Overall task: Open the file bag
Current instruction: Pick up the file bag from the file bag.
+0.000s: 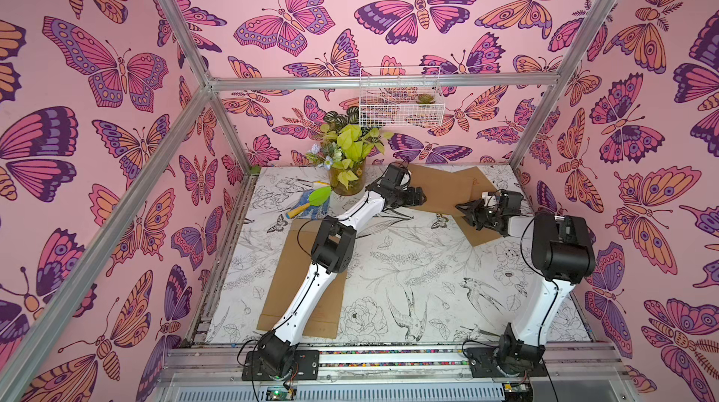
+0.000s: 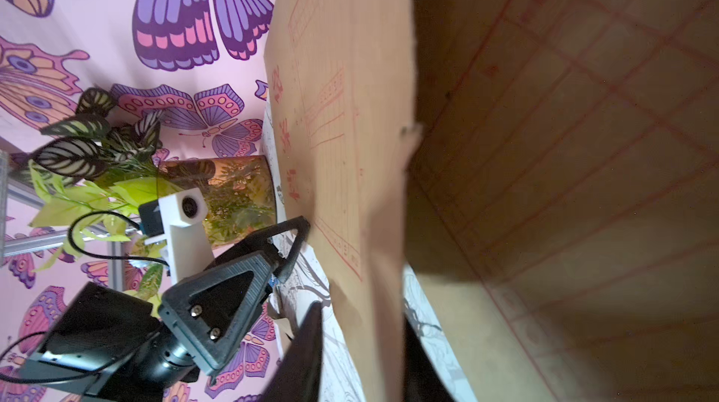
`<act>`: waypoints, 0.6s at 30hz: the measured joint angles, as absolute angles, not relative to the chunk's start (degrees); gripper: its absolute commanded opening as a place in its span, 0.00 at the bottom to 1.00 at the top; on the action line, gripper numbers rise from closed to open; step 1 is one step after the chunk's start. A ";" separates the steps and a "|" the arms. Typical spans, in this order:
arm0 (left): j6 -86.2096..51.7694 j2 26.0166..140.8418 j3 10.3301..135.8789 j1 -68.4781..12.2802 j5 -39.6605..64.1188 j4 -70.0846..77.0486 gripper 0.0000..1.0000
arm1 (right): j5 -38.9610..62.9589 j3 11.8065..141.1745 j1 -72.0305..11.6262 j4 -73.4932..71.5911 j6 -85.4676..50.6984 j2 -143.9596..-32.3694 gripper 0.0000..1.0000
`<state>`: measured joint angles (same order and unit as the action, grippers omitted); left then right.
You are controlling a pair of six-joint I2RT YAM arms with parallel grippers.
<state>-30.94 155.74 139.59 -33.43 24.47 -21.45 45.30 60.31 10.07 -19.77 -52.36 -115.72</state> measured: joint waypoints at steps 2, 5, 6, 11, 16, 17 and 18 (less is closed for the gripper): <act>-30.72 155.74 139.59 -33.43 24.49 -21.52 0.89 | 45.28 60.29 10.09 -19.33 -51.96 -115.72 0.00; -29.93 155.68 139.61 -33.45 24.62 -21.87 0.92 | 44.99 59.96 10.09 -18.83 -51.33 -115.50 0.00; -29.36 155.50 139.61 -33.45 24.67 -22.24 0.92 | 44.80 59.55 10.09 -18.55 -51.09 -115.04 0.00; -26.96 150.15 135.41 -33.67 23.75 -25.41 0.92 | 43.18 54.59 9.93 -16.53 -50.78 -107.46 0.00; -25.19 130.10 116.90 -34.54 20.51 -21.91 0.93 | 40.03 48.99 8.75 -12.88 -48.77 -94.78 0.00; -24.93 125.95 113.71 -34.85 19.92 -20.67 0.93 | 39.48 48.12 8.47 -11.94 -48.18 -92.44 0.00; -24.69 121.86 110.74 -35.11 19.40 -19.31 0.93 | 38.65 47.18 8.23 -10.72 -47.53 -89.73 0.00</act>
